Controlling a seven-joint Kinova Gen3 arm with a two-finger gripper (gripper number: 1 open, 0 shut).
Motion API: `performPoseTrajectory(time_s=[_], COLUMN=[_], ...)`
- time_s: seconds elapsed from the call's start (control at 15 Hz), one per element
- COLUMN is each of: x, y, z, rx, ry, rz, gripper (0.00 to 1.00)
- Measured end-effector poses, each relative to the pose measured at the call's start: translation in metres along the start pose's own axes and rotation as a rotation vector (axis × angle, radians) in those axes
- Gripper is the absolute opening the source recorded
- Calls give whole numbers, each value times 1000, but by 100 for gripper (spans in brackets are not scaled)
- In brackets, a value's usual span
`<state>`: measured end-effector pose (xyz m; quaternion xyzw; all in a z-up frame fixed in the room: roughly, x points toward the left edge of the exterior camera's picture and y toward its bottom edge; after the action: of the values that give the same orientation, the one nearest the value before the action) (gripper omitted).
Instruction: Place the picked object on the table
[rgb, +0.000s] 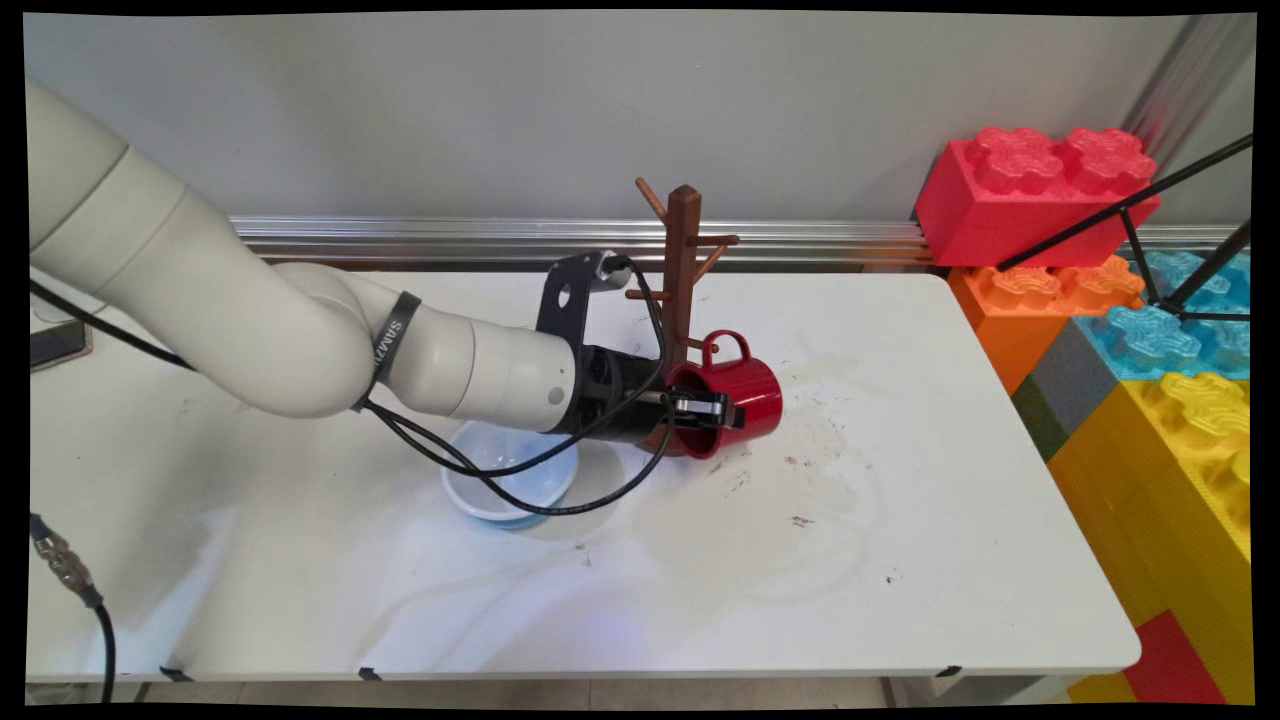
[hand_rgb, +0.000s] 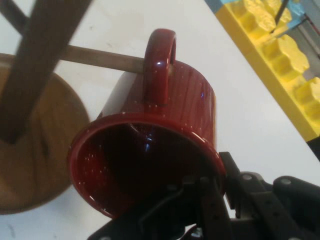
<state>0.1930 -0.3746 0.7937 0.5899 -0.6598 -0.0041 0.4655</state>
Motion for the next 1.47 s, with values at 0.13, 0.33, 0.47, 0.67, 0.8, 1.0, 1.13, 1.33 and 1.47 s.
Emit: performPoseTrajectory(time_s=[0.13, 0.33, 0.47, 0.67, 0.8, 1.0, 1.13, 1.33, 1.47], x=[-2, -4, -6, -7, -4, 3, 8, 22, 29], y=[8, 21, 28, 36, 39, 45, 48, 56, 61], z=[-2, -6, -8, -12, -17, -27, -34, -49, -56], rx=[-17, -43, -58, -73, -70, -62, -54, -28, -15], ry=[-3, -8, -11, -18, -30, -64, -81, -111, -124], rz=[-1, -1, 0, 11, 29, 66, 86, 119, 136], gripper=[0, 0, 0, 0, 0, 0, 0, 0, 0])
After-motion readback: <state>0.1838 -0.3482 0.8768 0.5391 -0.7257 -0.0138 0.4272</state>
